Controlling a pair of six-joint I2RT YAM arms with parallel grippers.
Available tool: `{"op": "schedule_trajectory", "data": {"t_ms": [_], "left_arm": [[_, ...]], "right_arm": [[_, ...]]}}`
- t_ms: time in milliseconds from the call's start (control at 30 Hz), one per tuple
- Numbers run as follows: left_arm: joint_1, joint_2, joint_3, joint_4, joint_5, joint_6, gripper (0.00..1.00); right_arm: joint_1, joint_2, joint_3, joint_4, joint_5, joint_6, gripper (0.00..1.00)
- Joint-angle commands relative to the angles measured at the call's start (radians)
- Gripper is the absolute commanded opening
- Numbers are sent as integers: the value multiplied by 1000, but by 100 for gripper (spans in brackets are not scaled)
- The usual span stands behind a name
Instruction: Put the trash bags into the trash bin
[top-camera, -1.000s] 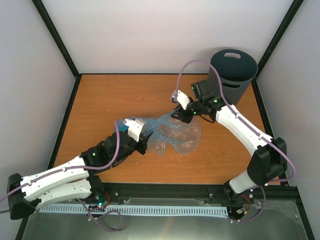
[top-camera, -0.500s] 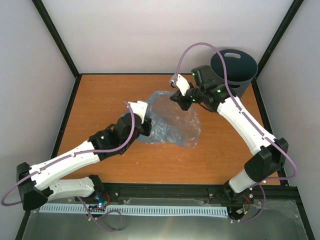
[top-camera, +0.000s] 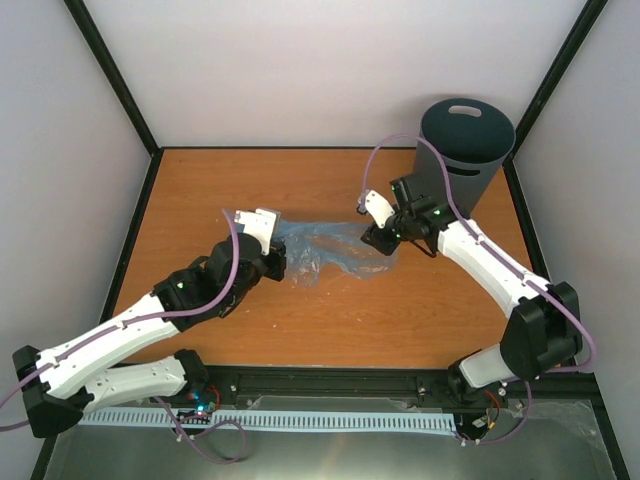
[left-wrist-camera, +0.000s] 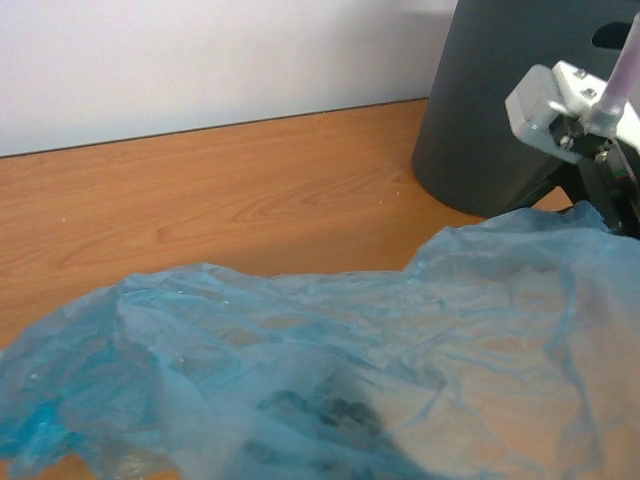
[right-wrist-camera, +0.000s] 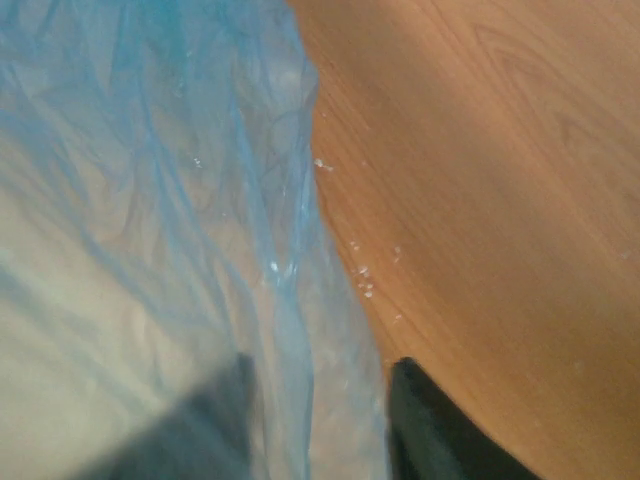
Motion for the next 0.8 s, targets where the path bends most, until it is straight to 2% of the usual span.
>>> {"op": "schedule_trajectory", "data": {"t_ms": [0, 100, 167, 500, 767], "left_arm": [[7, 13, -6, -34, 26, -21, 1], [7, 16, -14, -36, 23, -21, 1], [7, 24, -19, -37, 45, -27, 1], [7, 86, -13, -44, 103, -46, 1], [30, 180, 115, -80, 80, -30, 0]], "right_arm": [[-6, -109, -40, 20, -63, 24, 30], [-7, -160, -61, 16, -77, 39, 9], [-7, -179, -67, 11, -92, 50, 3], [-8, -182, -6, -36, -113, 67, 3], [-7, -174, 117, -72, -50, 114, 3]]}}
